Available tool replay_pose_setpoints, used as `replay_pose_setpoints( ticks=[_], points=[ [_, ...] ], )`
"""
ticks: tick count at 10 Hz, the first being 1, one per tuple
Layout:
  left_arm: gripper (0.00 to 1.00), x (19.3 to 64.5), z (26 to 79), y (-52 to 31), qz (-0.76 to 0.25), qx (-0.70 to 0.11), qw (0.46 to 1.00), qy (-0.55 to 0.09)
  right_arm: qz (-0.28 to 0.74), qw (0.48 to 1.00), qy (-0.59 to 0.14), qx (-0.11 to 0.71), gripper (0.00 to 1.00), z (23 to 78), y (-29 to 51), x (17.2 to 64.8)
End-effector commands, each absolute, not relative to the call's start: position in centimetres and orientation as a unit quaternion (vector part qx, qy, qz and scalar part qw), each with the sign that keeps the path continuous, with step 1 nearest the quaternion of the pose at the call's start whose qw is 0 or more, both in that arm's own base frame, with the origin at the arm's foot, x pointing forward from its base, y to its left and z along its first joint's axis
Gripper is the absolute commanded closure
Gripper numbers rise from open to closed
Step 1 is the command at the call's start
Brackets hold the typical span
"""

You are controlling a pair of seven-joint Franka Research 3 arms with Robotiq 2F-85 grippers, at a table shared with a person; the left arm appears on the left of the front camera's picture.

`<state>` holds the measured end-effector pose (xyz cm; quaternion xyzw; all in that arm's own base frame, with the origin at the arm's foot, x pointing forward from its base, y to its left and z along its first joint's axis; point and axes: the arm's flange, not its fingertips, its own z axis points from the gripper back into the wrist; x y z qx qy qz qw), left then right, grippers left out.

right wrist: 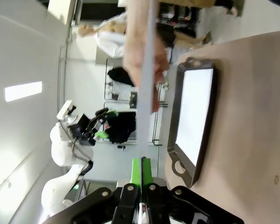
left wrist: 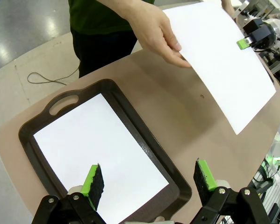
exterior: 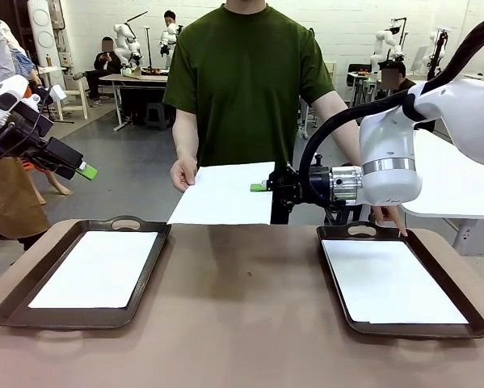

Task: Sort the A4 documents.
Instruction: Receive the A4 Paper.

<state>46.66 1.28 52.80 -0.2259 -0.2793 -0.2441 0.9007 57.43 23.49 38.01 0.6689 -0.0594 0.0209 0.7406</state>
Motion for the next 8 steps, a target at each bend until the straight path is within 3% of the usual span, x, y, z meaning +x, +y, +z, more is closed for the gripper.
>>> replay_pose_setpoints(
  ticks=[1,8],
  points=[
    [0.0,46.66,52.86,1.29,-0.244,-0.22,0.901,-0.283,0.004,0.748,-0.057,0.662,1.0,37.4,23.19,57.42],
    [0.0,46.66,52.86,1.29,-0.244,-0.22,0.901,-0.283,0.004,0.748,-0.057,0.662,1.0,37.4,23.19,57.42]
  ],
)
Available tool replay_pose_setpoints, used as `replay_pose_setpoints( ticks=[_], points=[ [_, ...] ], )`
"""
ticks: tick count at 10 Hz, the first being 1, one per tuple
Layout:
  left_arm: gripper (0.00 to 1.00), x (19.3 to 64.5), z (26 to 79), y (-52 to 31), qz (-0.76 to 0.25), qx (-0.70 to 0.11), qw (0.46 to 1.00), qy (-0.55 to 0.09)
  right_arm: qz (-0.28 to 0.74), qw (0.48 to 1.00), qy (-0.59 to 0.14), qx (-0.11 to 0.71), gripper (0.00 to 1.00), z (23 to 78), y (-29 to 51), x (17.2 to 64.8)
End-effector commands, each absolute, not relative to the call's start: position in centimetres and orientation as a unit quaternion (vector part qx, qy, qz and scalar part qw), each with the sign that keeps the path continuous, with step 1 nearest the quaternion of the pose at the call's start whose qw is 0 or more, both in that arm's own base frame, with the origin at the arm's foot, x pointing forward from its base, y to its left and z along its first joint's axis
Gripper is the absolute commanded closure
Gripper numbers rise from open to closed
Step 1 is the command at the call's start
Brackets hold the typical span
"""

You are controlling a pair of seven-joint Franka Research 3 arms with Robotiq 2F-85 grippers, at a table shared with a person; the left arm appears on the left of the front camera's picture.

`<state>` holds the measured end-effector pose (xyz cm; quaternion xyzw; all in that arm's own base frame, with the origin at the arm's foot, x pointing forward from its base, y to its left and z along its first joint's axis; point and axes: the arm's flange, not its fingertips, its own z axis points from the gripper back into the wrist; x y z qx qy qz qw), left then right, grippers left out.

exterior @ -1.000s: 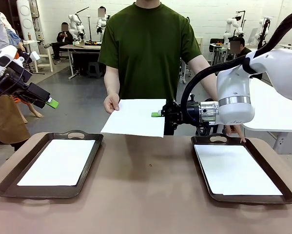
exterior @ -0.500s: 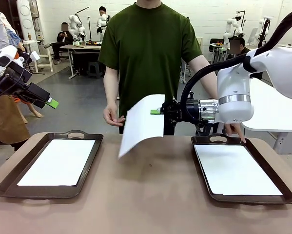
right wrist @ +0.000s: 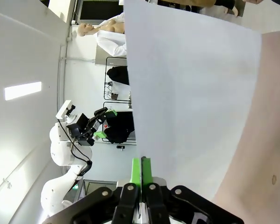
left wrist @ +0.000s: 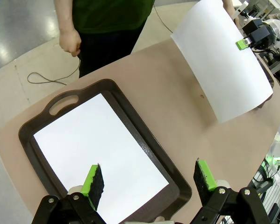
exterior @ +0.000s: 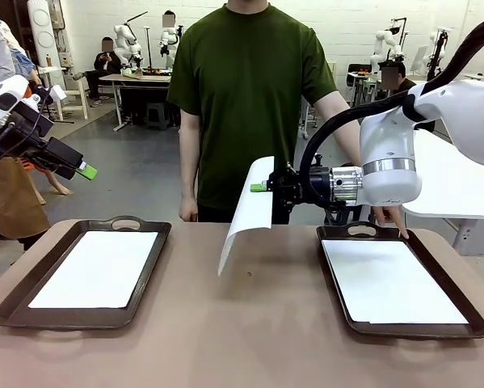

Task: Sort the A4 documents.
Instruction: Receive the A4 Paper, then place the A4 Paper in the designated Handle tray.

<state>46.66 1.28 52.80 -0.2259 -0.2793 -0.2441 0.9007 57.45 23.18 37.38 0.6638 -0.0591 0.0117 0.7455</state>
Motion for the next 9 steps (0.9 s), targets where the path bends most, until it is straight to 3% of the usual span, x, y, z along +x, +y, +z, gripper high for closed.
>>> replay_pose_setpoints(
  ticks=[1,9],
  points=[
    [0.0,46.66,52.86,1.29,-0.244,-0.22,0.901,-0.283,0.004,0.748,-0.057,0.662,1.0,37.4,23.19,57.42],
    [0.0,46.66,52.86,1.29,-0.244,-0.22,0.901,-0.283,0.004,0.748,-0.057,0.662,1.0,37.4,23.19,57.42]
  ],
)
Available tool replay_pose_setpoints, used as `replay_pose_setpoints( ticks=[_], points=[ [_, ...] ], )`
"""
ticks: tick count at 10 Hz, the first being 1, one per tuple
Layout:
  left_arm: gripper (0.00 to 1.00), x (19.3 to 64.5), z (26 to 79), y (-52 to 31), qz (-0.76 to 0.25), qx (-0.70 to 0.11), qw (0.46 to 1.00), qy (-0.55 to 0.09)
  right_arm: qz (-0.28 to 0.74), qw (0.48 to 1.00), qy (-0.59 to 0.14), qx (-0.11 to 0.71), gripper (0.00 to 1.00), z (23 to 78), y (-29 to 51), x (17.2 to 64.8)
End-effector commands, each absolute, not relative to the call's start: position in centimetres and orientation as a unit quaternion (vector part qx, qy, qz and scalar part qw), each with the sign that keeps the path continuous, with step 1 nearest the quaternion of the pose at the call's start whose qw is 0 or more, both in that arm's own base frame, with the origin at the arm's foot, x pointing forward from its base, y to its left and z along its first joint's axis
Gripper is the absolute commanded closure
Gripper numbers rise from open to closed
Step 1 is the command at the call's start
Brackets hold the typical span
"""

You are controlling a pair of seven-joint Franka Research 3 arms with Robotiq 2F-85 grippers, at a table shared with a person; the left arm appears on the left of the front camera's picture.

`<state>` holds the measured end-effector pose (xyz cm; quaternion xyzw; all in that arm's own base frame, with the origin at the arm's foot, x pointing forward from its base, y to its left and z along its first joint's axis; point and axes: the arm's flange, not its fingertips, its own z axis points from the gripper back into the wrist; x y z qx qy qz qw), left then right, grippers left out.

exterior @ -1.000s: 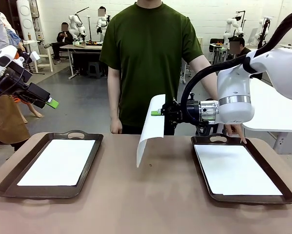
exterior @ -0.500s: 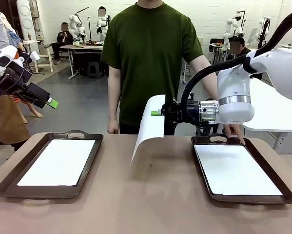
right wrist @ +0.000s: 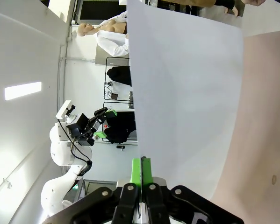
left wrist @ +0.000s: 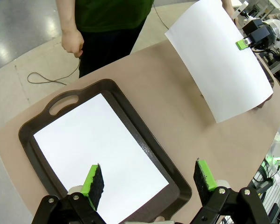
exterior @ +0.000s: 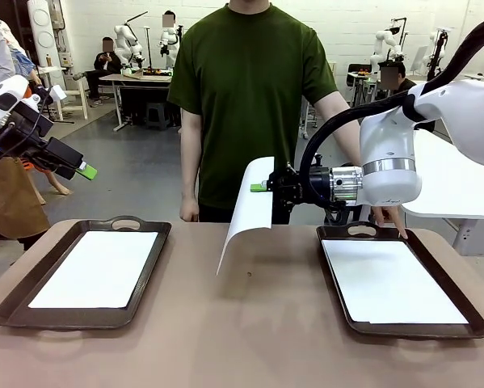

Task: Sort the A4 documents.
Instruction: Place the A4 Paper in the designated Handle tray.

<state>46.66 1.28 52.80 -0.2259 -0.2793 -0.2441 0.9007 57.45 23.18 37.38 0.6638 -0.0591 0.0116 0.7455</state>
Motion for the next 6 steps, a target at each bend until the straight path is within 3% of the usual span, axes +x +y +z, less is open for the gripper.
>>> replay_pose_setpoints(
  ticks=[1,3,6],
  points=[
    [0.0,46.7,52.9,1.3,-0.244,-0.22,0.901,-0.283,0.012,0.745,-0.059,0.664,0.98,37.4,23.2,57.4],
    [0.0,46.7,52.9,1.3,-0.244,-0.22,0.901,-0.283,0.112,0.77,-0.11,0.618,0.98,38.9,15.1,56.4],
    [0.0,46.7,52.9,1.3,-0.244,-0.22,0.901,-0.283,0.179,0.781,-0.105,0.589,0.98,39.1,9.8,55.6]
  ],
)
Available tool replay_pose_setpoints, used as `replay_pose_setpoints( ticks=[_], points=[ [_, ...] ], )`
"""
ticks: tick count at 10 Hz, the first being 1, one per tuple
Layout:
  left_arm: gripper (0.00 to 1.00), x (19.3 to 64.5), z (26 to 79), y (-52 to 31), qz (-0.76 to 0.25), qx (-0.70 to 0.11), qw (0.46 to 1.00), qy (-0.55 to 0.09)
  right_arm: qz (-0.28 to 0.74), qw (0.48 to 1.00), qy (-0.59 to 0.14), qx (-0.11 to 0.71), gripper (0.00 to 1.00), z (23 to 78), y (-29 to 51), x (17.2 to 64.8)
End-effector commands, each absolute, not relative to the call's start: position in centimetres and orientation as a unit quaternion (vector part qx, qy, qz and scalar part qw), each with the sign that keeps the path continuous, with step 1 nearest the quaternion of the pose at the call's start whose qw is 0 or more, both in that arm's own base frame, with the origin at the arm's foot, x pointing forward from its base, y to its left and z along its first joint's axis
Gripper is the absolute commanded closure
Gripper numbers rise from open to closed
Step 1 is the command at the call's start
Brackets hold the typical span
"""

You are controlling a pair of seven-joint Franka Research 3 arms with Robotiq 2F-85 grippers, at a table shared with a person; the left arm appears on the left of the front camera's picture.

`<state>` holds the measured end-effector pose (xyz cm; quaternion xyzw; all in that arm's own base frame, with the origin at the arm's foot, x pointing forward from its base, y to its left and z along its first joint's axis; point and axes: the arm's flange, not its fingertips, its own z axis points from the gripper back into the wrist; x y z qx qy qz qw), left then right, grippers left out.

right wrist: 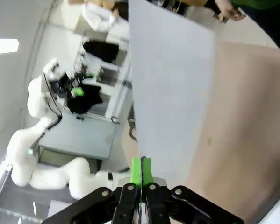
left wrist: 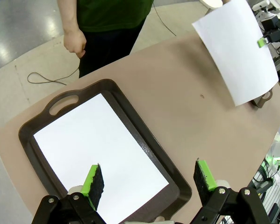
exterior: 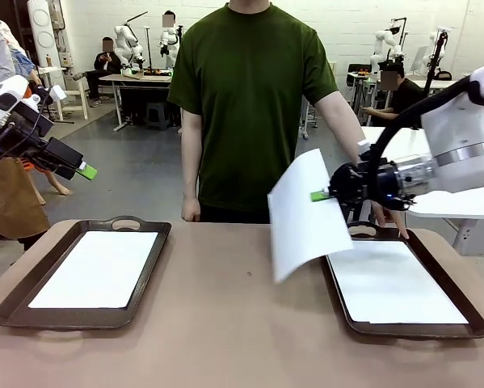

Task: Sort the A4 documents.
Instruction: Place the A4 Paper in the designated Handle tray.

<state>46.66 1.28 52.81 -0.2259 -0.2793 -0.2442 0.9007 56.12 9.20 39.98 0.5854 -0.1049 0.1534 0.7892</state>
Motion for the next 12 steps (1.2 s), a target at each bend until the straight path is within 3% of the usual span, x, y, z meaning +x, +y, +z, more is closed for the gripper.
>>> replay_pose_setpoints(
  ticks=[1,7,12],
  points=[
    [0.0,46.7,52.9,1.3,-0.244,-0.22,0.901,-0.283,0.189,0.783,-0.091,0.586,0.98,38.7,9.2,55.6],
    [0.0,46.7,52.9,1.3,-0.244,-0.22,0.901,-0.283,0.114,0.794,-0.064,0.593,0.98,35.8,-1.0,55.3],
    [0.0,46.7,52.9,1.3,-0.244,-0.22,0.901,-0.283,0.107,0.832,-0.034,0.543,0.98,33.6,-7.7,55.4]
  ],
)
